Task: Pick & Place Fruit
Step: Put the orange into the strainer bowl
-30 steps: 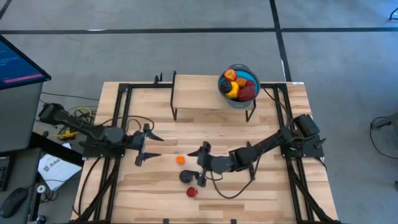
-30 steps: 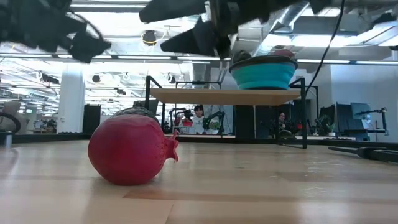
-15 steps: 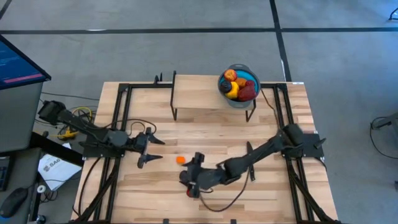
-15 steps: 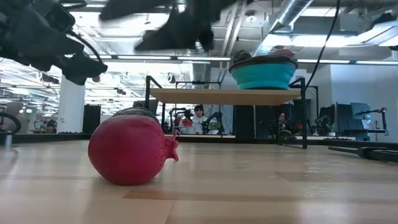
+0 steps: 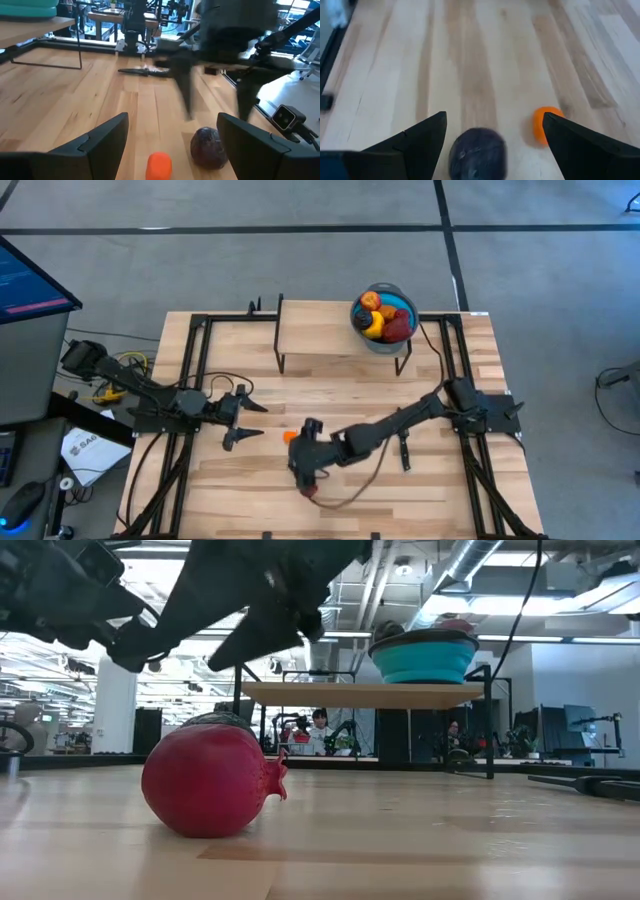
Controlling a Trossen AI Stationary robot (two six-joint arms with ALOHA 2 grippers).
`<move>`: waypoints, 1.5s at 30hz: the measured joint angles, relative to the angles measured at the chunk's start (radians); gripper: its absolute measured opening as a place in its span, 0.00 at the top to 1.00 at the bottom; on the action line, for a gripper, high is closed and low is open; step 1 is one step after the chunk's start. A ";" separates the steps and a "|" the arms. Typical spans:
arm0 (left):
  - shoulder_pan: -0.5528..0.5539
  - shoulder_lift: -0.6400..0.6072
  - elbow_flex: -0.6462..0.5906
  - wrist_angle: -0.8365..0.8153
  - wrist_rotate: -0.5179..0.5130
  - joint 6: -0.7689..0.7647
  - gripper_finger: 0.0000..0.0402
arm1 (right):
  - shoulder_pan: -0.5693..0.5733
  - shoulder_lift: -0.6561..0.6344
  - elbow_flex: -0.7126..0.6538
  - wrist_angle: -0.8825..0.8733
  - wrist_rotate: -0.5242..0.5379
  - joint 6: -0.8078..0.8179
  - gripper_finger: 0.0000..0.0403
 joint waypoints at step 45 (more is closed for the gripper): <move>0.002 0.024 0.000 0.027 -0.006 -0.005 0.26 | -0.143 0.005 -0.009 -0.149 -0.178 -0.077 0.79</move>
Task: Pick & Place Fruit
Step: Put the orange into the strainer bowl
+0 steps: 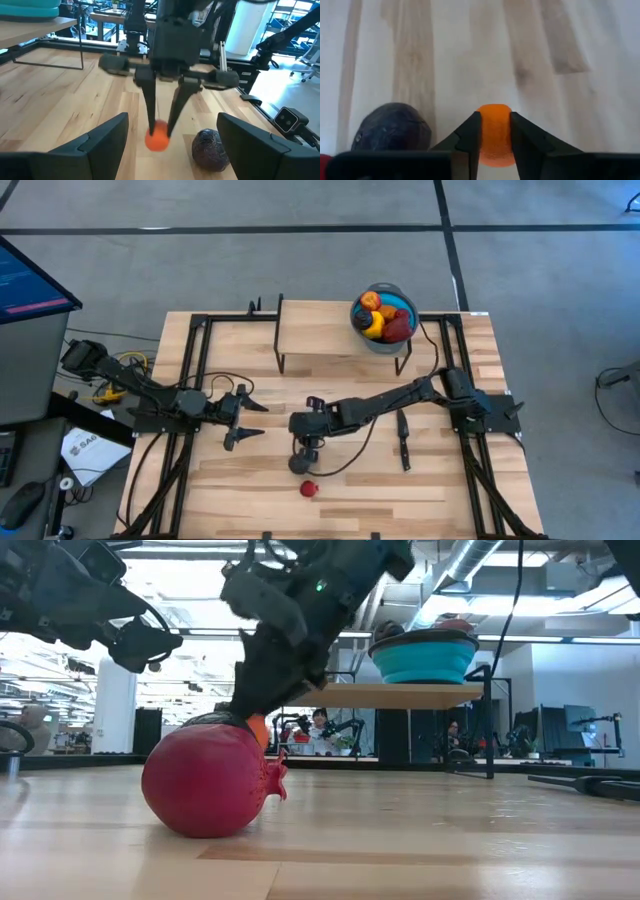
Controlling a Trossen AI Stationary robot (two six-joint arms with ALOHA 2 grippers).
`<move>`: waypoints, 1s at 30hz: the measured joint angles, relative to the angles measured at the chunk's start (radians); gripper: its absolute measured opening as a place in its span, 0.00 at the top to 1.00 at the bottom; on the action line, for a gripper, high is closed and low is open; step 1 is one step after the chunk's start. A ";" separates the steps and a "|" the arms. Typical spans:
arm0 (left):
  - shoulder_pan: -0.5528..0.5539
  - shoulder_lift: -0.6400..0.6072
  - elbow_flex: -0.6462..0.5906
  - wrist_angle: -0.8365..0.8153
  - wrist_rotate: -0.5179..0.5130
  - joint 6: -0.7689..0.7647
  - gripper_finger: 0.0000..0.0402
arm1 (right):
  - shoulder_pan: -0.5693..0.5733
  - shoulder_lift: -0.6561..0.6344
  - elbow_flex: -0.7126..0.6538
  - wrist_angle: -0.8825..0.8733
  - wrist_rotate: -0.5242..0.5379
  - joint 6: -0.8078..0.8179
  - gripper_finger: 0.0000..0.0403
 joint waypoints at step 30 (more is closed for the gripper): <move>0.000 0.000 0.000 0.007 -0.002 0.000 0.26 | -0.079 -1.013 -0.599 0.064 0.819 0.317 0.78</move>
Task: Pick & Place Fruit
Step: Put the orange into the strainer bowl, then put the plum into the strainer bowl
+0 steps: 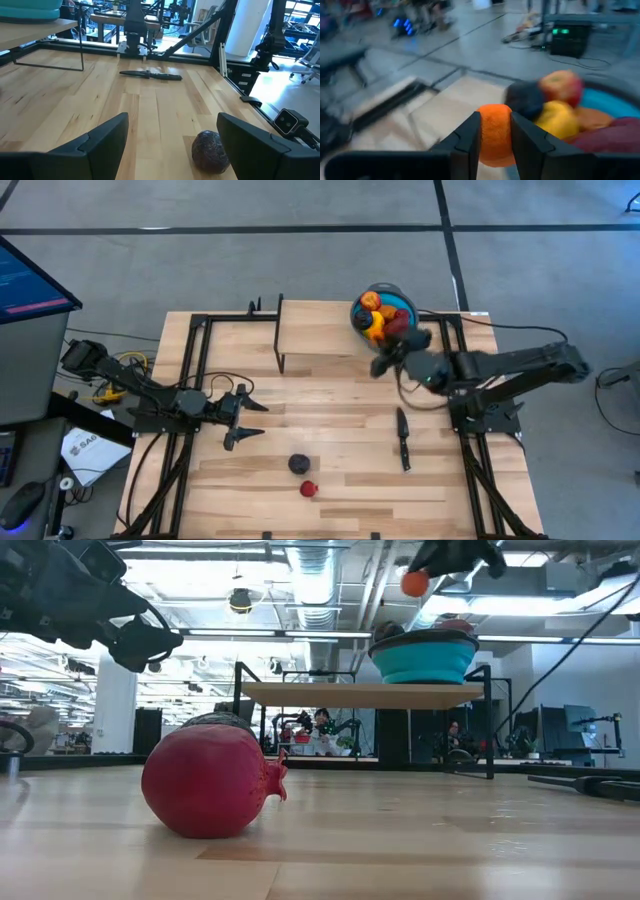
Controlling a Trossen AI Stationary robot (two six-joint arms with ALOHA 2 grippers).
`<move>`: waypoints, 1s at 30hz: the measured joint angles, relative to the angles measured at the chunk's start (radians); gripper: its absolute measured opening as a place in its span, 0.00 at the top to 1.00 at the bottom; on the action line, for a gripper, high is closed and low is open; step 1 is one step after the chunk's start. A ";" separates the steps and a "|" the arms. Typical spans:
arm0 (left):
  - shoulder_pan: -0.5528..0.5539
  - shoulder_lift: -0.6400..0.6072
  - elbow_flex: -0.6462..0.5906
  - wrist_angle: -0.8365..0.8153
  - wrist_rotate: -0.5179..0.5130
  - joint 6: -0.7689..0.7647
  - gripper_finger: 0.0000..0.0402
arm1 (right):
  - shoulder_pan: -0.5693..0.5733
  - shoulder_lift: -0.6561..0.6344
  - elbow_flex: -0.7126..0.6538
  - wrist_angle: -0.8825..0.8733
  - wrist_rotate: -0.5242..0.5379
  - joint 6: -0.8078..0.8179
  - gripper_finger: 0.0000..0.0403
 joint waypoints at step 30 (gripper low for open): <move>0.000 0.000 0.000 0.001 0.002 0.005 0.26 | -0.458 0.022 -0.030 -0.003 -0.231 0.028 0.38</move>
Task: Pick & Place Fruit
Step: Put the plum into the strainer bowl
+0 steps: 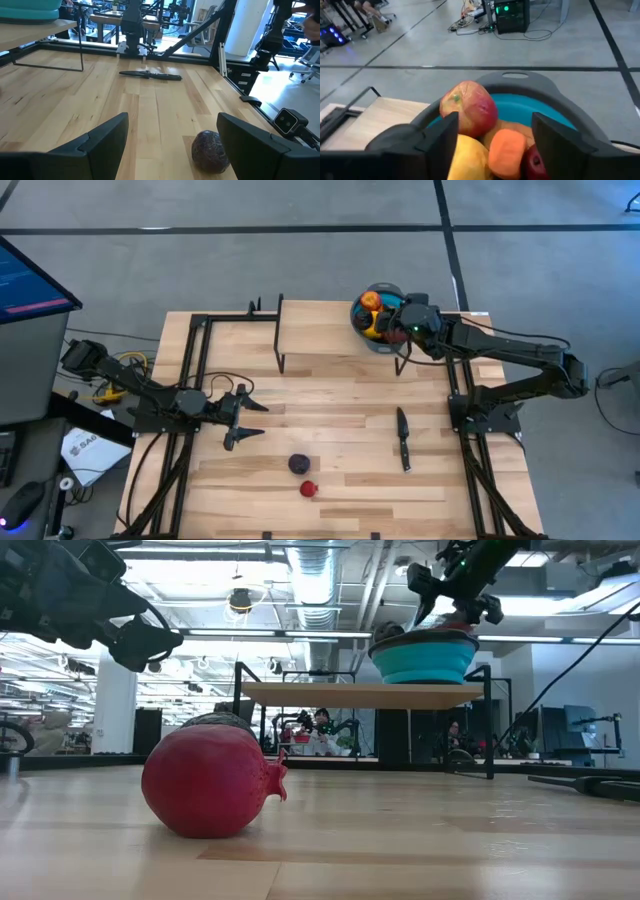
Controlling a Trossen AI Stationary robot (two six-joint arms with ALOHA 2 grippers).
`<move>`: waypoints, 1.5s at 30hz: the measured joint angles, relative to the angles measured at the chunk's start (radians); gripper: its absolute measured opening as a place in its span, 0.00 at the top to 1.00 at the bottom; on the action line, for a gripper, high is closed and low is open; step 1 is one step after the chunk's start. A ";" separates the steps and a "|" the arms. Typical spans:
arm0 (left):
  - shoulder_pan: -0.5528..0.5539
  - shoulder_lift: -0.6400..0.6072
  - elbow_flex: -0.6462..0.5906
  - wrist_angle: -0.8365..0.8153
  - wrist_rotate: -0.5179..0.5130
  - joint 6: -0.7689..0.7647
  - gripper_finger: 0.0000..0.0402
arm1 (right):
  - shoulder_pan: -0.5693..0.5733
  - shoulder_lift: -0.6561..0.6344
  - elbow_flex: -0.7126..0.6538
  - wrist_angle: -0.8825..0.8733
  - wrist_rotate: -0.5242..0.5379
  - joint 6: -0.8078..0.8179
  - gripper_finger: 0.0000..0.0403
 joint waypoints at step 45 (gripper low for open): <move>0.000 0.000 0.000 0.013 -0.031 -0.003 0.26 | 0.702 0.924 0.838 -0.336 -0.607 -0.534 0.34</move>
